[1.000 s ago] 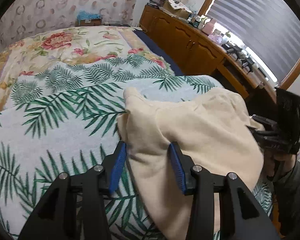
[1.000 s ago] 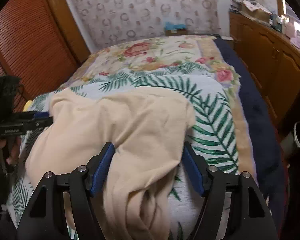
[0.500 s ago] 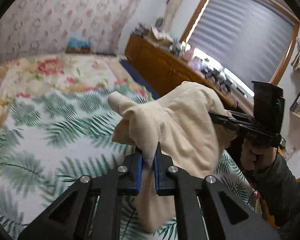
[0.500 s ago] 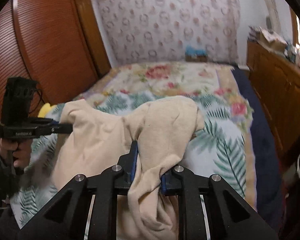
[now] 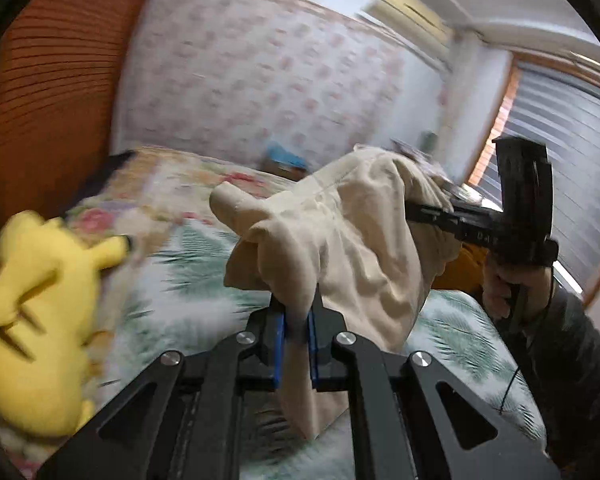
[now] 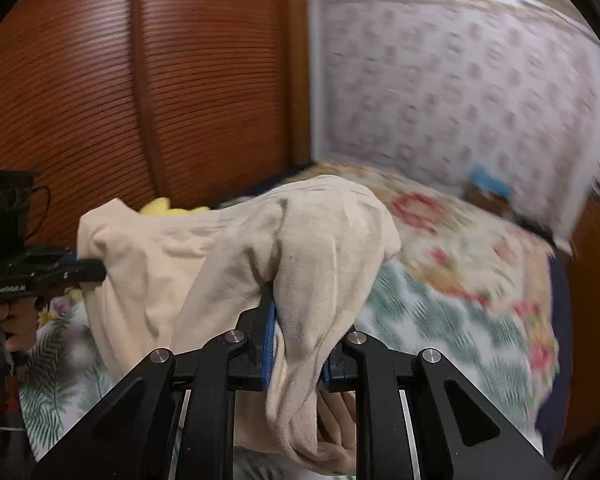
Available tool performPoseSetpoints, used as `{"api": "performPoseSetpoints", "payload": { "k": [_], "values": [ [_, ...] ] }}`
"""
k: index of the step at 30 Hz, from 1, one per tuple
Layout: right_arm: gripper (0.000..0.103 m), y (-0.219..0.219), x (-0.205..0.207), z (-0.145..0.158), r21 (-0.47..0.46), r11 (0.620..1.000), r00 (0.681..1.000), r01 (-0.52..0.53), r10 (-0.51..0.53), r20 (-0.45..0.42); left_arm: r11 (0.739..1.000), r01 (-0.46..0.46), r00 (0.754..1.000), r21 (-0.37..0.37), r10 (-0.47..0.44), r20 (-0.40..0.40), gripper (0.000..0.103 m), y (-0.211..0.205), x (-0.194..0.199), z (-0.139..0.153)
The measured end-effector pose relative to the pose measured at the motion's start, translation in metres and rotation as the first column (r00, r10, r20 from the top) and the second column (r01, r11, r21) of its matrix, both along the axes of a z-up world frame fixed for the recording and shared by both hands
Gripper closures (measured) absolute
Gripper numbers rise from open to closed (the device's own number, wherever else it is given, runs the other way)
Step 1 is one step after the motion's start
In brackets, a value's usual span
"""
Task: Fold small clothes
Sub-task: 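Lift the folded shirt with both grippers and carry it toward the yellow plush toy, then lay the folded shirt beside the yellow plush toy and open both grippers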
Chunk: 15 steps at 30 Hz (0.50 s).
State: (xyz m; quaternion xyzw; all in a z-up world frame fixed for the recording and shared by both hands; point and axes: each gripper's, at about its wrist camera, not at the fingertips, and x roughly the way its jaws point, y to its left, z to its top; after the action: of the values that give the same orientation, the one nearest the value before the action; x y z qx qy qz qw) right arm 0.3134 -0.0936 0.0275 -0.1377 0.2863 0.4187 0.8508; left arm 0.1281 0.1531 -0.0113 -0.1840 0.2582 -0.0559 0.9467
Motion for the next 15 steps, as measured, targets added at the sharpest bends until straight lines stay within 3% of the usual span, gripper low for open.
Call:
{"api": "performPoseSetpoints", "payload": {
  "k": [5,8,12,15],
  "values": [
    [0.088,0.121,0.009,-0.002,-0.101,0.984,0.989,-0.147,0.150,0.021,0.984,-0.178,0.982,-0.009,0.176,-0.070,0.097,0.055,-0.023,-0.041],
    [0.088,0.180,0.009,-0.008,-0.153,0.962,0.972,-0.226,0.233,0.027,0.971,-0.237,0.962,-0.020,0.232,-0.142,0.097,0.072,-0.023,-0.073],
    [0.088,0.242,0.013,-0.042,-0.221,0.937,0.960,-0.269,0.280,0.016,0.966,-0.259,0.946,-0.006,0.252,-0.204,0.097,0.078,-0.021,-0.097],
    [0.081,0.267,0.020,-0.056,-0.244,0.935,0.964,-0.256,0.266,0.011,0.966,-0.257,0.940,-0.002,0.250,-0.231,0.097,0.079,-0.018,-0.105]
  ]
}}
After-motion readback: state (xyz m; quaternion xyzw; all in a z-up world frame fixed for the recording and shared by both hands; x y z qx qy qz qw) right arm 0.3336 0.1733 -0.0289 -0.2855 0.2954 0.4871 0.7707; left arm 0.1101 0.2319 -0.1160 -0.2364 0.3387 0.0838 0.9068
